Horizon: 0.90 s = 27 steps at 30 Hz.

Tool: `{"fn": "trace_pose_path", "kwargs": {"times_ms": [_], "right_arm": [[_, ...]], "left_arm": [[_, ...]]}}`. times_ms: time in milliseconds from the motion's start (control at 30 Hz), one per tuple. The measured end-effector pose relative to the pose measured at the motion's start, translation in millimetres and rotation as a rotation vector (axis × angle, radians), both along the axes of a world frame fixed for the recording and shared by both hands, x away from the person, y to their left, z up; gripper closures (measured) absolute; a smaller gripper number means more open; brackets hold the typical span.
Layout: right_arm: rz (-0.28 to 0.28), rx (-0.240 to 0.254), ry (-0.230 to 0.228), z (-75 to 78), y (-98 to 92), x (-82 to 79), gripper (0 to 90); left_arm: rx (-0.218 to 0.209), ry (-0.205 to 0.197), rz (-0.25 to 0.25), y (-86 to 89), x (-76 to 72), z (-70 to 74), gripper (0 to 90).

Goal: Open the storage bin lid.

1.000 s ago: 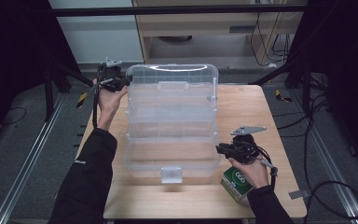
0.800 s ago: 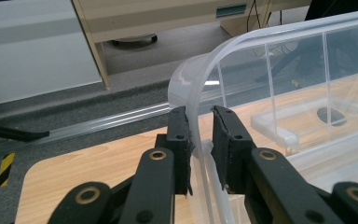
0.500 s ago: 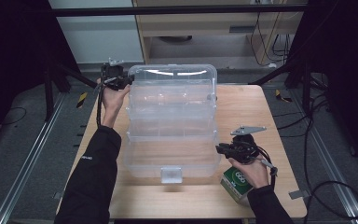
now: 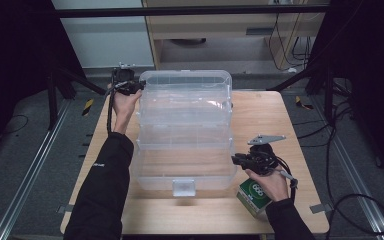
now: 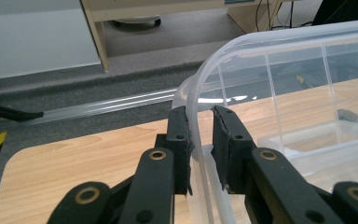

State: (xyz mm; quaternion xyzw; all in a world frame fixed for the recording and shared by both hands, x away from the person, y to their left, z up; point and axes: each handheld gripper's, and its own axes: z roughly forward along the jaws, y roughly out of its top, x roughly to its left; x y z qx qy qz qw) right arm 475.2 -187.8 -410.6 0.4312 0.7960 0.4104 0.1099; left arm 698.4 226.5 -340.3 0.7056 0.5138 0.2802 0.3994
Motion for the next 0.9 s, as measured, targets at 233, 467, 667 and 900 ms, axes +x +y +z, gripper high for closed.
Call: {"fn": "trace_pose_path", "kwargs": {"times_ms": [233,467,667,900], "right_arm": [[0.000,0.000,0.004,0.1,-0.2,0.0,77.3],[0.004,-0.001,-0.002,-0.1,-0.2,0.1,77.2],[0.008,0.013,0.007,-1.0,-0.9,1.4,75.5],[0.009,0.015,0.012,-1.4,-1.2,2.1,75.4]], "left_arm": [[-0.005,0.006,-0.005,1.0,2.5,-0.8,76.3],[0.002,-0.015,0.002,3.8,3.6,-0.8,74.9],[-0.010,-0.008,0.014,11.4,-1.9,1.3,70.8],[-0.014,-0.047,-0.026,24.0,-34.2,16.8,68.1]]}}
